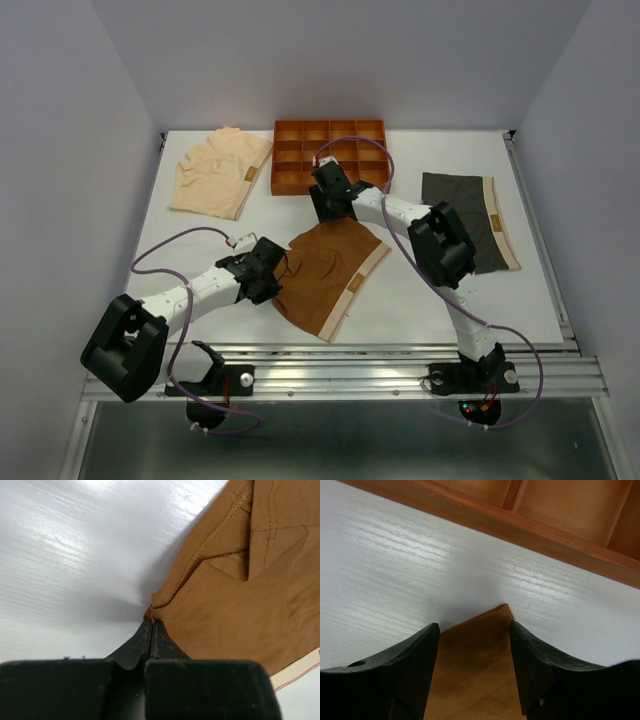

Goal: Roll the underwear
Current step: Fold the underwear

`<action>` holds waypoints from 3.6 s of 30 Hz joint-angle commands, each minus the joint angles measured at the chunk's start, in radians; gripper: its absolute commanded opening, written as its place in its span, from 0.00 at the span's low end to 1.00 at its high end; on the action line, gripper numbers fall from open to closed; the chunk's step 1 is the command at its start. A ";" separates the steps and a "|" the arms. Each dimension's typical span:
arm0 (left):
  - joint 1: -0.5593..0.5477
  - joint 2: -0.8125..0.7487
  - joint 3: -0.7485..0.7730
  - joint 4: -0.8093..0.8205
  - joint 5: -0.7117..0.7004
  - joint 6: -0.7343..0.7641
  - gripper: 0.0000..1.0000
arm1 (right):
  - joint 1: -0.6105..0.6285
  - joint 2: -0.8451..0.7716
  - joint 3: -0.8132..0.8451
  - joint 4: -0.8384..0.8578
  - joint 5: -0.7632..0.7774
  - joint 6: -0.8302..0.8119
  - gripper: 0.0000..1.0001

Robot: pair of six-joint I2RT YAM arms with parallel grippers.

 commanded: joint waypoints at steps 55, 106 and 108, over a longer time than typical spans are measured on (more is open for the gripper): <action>-0.709 0.097 0.264 -0.474 -0.508 -0.305 0.00 | -0.217 -0.540 -0.884 0.968 -0.482 -0.005 0.01; -0.575 0.002 0.197 -0.149 -0.350 0.051 0.00 | -0.309 -0.563 -0.744 0.486 -0.418 -0.074 0.05; -0.585 0.000 0.183 -0.120 -0.329 0.060 0.00 | -0.309 -0.582 -0.778 0.486 -0.393 -0.068 0.05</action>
